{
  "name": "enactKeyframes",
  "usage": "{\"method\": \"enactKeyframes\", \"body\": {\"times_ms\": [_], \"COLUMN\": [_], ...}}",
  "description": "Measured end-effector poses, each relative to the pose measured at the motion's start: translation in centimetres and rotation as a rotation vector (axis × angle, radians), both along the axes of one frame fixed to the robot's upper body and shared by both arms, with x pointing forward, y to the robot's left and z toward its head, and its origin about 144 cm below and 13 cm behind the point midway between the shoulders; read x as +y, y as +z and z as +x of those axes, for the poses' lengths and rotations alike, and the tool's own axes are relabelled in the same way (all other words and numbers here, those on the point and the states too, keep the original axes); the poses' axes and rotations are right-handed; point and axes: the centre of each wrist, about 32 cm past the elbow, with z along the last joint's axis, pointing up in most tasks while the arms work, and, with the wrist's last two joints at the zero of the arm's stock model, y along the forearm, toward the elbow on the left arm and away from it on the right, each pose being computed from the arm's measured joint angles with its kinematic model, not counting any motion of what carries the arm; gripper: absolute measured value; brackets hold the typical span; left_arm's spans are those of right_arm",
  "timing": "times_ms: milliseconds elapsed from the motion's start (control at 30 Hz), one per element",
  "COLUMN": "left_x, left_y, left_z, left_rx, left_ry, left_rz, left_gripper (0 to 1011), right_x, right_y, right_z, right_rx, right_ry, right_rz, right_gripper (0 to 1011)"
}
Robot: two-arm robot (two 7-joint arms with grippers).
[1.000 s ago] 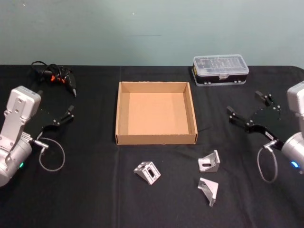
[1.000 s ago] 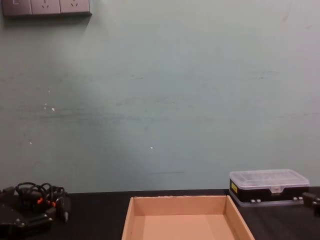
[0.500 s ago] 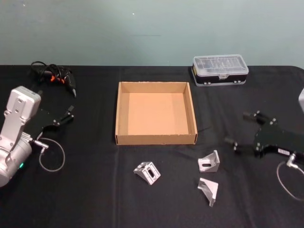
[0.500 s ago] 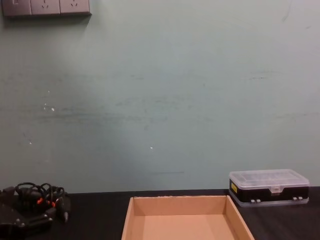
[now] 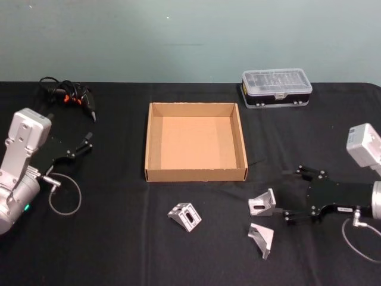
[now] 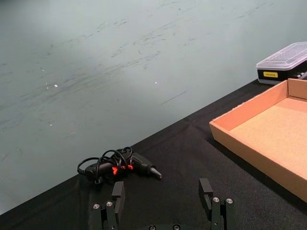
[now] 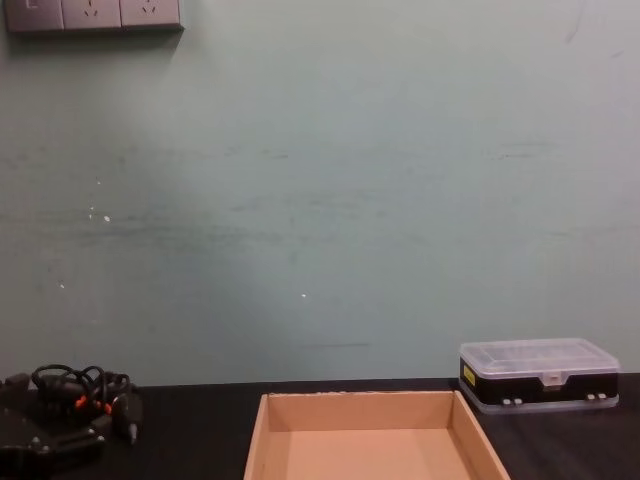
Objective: Use one hand to pick up the angle iron from the table and place it into the box.
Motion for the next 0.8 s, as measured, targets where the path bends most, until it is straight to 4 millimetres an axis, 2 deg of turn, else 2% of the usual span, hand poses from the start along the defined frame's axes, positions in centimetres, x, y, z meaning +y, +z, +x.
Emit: {"method": "enactKeyframes", "body": {"times_ms": [800], "left_x": [0.0], "left_y": [0.0], "left_z": [0.0], "left_rx": [0.0], "left_ry": [0.0], "left_rz": [0.0], "left_gripper": [1011], "right_x": [1.0], "right_y": [-2.7], "right_z": [1.8], "right_rx": [0.084], "right_ry": [-0.009], "right_rz": [0.037], "right_gripper": [1003]}}
